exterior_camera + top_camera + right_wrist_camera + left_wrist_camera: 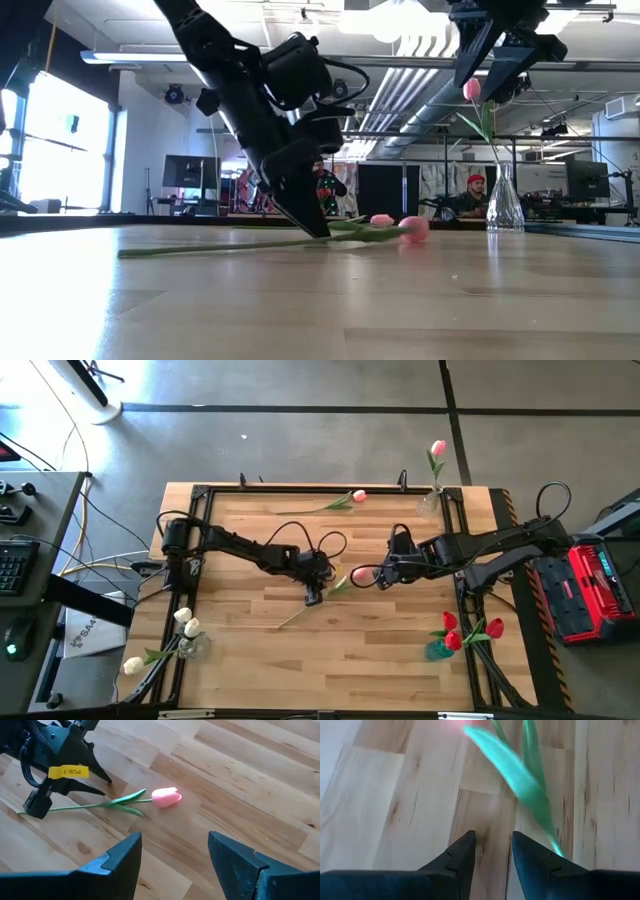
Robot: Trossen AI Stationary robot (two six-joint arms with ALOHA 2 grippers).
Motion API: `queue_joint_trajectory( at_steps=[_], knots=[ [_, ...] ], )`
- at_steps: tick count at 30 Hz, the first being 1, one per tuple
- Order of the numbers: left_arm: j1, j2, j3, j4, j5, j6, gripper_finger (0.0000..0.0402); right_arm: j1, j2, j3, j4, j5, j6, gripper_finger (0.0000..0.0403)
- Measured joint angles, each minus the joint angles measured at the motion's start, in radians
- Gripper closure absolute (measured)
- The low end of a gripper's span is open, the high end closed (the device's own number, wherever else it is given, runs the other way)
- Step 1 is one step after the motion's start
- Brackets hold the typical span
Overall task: Sort flowers into vase by color
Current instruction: Put the bottom pink flower into the top transparent vase
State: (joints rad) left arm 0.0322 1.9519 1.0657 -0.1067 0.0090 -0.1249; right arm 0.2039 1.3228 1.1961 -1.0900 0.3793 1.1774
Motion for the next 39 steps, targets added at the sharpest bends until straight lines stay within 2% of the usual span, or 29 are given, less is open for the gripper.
queue_joint_trajectory(
  at_steps=[11,19,24,30,33,37,39],
  knots=[
    [-0.008,-0.059,0.033,-0.007,0.034,-0.249,0.0284,0.000,0.000,0.000,0.000,0.022,0.000,0.0185],
    [-0.073,-0.006,0.034,0.007,-0.020,-0.187,0.0284,-0.001,0.000,0.000,0.003,0.023,0.017,0.0185],
    [-0.090,0.025,0.037,0.006,-0.093,-0.183,0.0284,0.000,0.000,0.000,0.011,0.023,0.038,0.0185],
    [-0.088,0.062,0.040,0.005,-0.105,-0.179,0.0285,0.007,0.000,0.000,0.019,0.021,0.057,0.0185],
    [-0.088,0.066,0.040,-0.008,-0.110,-0.178,0.0306,0.008,0.000,0.000,0.021,0.022,0.071,0.0185],
    [-0.084,0.068,0.039,-0.011,-0.114,-0.173,0.0373,0.008,0.000,0.000,0.021,0.034,0.081,0.0185],
    [-0.077,0.068,0.039,-0.011,-0.096,-0.164,0.0392,0.008,0.000,0.000,0.022,0.036,0.086,0.0185]
  ],
)
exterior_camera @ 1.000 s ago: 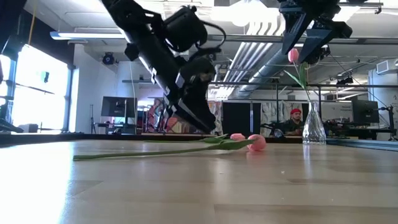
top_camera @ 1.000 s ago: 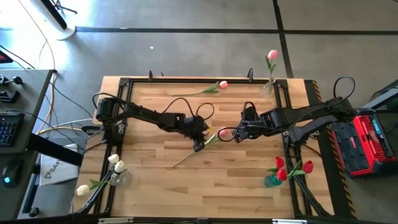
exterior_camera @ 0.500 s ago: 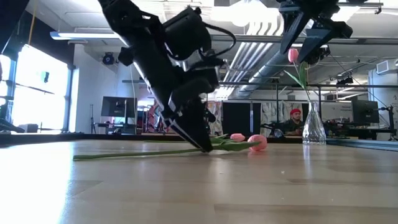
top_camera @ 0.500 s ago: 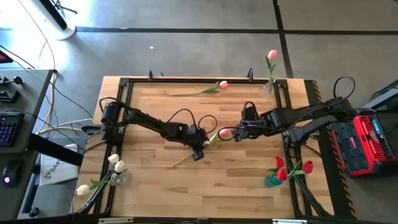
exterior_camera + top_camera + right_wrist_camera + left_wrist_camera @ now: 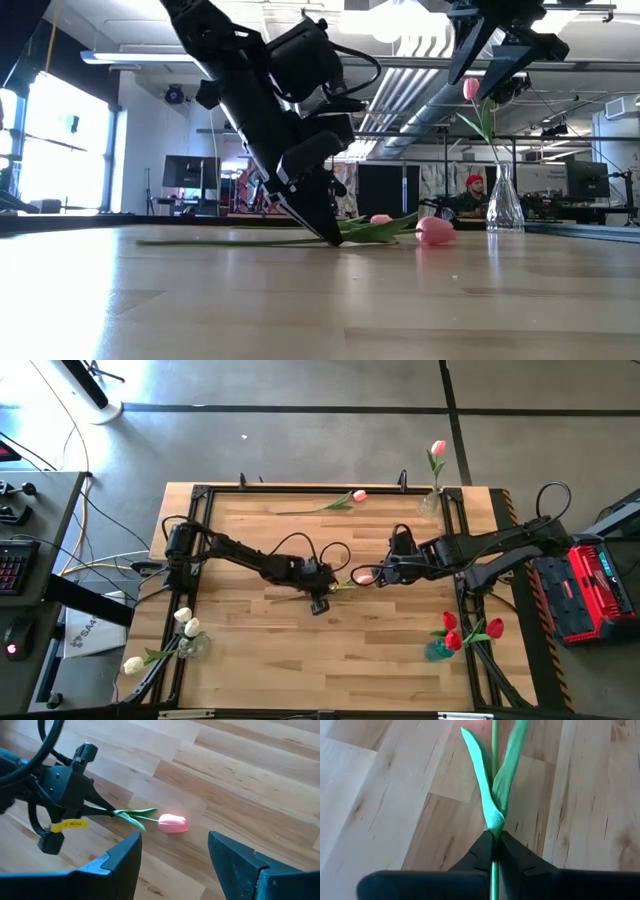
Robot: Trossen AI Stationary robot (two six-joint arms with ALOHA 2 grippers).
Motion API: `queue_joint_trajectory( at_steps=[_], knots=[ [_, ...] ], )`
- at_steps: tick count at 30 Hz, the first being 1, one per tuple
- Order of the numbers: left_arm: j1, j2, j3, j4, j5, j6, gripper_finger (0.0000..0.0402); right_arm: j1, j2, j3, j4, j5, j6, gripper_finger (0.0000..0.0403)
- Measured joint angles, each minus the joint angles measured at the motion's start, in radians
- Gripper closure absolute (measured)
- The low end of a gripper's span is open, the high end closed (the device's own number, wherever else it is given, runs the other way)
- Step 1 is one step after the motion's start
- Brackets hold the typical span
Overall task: Sort flowers into vase by color
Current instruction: Put the bottom pink flower into the top transparent vase
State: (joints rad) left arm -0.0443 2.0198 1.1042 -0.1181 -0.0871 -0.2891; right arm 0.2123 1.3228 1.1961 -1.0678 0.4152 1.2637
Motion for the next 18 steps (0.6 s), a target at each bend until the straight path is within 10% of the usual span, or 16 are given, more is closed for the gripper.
queue_joint_trajectory(
  at_steps=[18],
  knots=[
    [0.122,-0.198,-0.006,0.020,0.110,-0.015,0.0401,0.000,-0.114,0.000,0.059,0.131,-0.035,0.0185]
  ],
)
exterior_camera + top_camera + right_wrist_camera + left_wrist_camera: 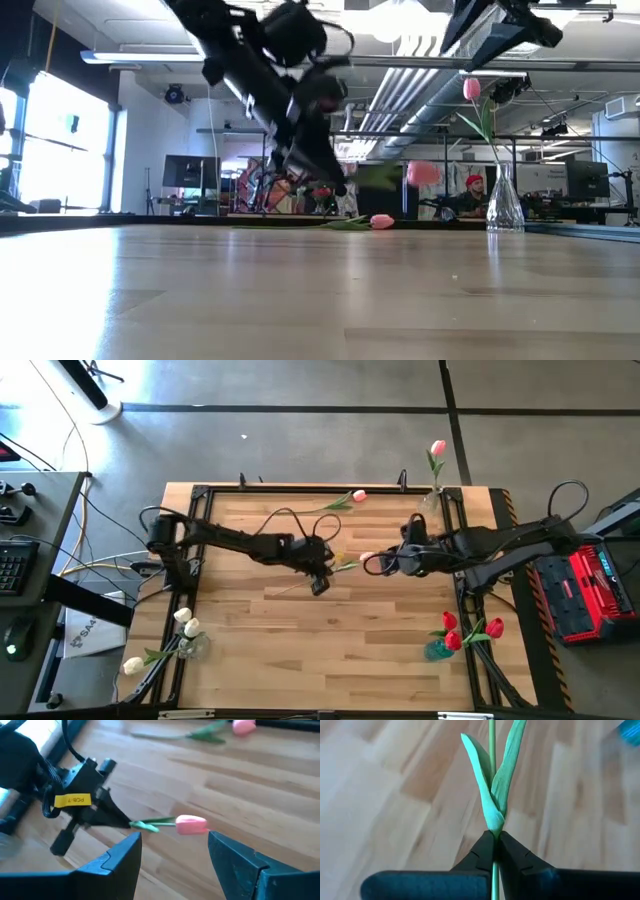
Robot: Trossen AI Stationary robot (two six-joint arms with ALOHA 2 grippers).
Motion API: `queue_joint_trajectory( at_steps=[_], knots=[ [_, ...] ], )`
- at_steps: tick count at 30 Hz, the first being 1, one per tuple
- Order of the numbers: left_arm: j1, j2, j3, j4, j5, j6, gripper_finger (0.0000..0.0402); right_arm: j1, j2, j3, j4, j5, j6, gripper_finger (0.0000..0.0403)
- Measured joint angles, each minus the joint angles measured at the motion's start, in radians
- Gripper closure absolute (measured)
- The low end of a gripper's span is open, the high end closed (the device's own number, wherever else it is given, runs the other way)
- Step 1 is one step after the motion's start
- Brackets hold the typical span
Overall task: Sort flowers into vase by color
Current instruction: Put the bottom pink flower into the top transparent vase
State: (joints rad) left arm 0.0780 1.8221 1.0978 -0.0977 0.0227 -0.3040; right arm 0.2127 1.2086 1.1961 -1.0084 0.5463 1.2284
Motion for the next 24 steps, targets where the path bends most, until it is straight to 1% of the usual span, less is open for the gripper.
queue_joint_trajectory(
  at_steps=[4,10,16,24],
  knots=[
    [0.023,-0.080,0.000,0.037,0.029,0.024,0.0401,0.007,-0.038,0.000,0.080,0.045,-0.039,0.0185],
    [0.057,-0.181,0.001,0.109,0.080,0.026,0.0401,0.007,-0.082,0.000,0.278,0.074,-0.184,0.0185],
    [0.073,-0.255,0.002,0.204,0.167,0.018,0.0401,0.002,-0.116,0.000,0.442,0.070,-0.316,0.0185],
    [0.073,-0.293,0.002,0.299,0.254,-0.036,0.0401,0.002,-0.120,0.000,0.552,0.017,-0.424,0.0185]
  ],
)
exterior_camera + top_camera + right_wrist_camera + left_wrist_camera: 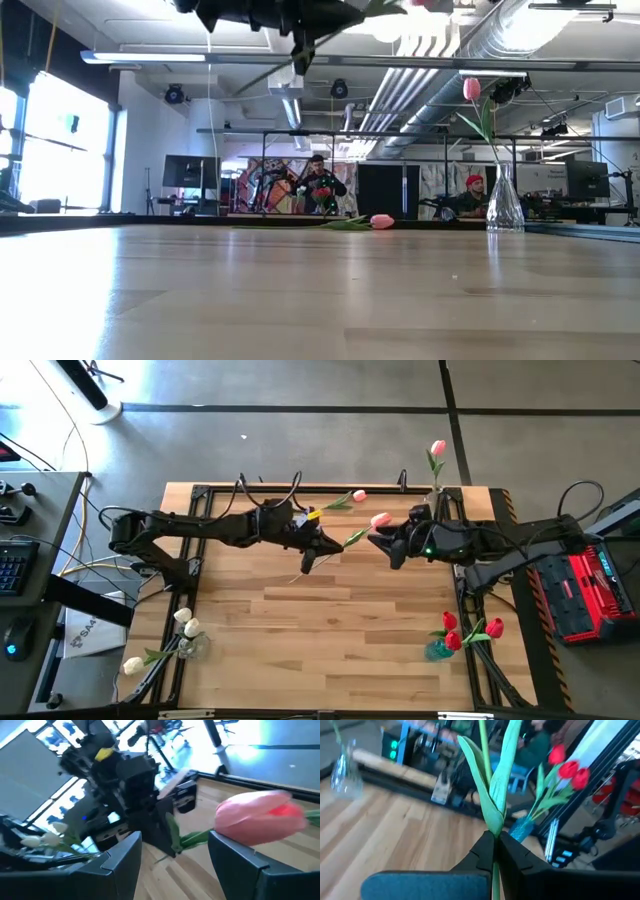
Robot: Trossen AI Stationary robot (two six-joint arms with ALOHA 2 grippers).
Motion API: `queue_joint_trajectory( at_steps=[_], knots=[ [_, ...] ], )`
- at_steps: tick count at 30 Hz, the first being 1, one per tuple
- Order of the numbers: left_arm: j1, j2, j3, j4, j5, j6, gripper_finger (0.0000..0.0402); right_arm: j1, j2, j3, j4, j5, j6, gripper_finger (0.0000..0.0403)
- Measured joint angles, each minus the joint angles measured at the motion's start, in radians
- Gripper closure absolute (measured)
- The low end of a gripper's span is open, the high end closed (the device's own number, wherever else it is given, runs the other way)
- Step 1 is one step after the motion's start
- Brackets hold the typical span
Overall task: Sort flowers into vase by color
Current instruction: Put the bottom pink flower into the top transparent vase
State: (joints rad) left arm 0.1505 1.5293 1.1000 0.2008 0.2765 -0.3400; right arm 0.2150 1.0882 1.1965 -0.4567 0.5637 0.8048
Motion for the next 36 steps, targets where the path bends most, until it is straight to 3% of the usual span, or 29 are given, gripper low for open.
queue_joint_trajectory(
  at_steps=[7,21,27,36],
  knots=[
    [0.000,-0.011,0.000,0.087,0.047,-0.042,0.0401,0.002,0.004,0.000,0.082,-0.032,-0.075,0.0185],
    [0.000,-0.012,0.000,0.220,0.107,-0.087,0.0401,0.001,0.005,0.000,0.081,-0.049,-0.175,0.0185],
    [0.000,-0.012,0.000,0.229,0.107,-0.102,0.0401,-0.004,0.005,0.000,0.087,-0.009,-0.094,0.0185],
    [0.001,-0.012,0.001,0.381,0.116,-0.154,0.0401,-0.015,0.076,0.000,0.354,0.015,-0.246,0.0185]
  ],
)
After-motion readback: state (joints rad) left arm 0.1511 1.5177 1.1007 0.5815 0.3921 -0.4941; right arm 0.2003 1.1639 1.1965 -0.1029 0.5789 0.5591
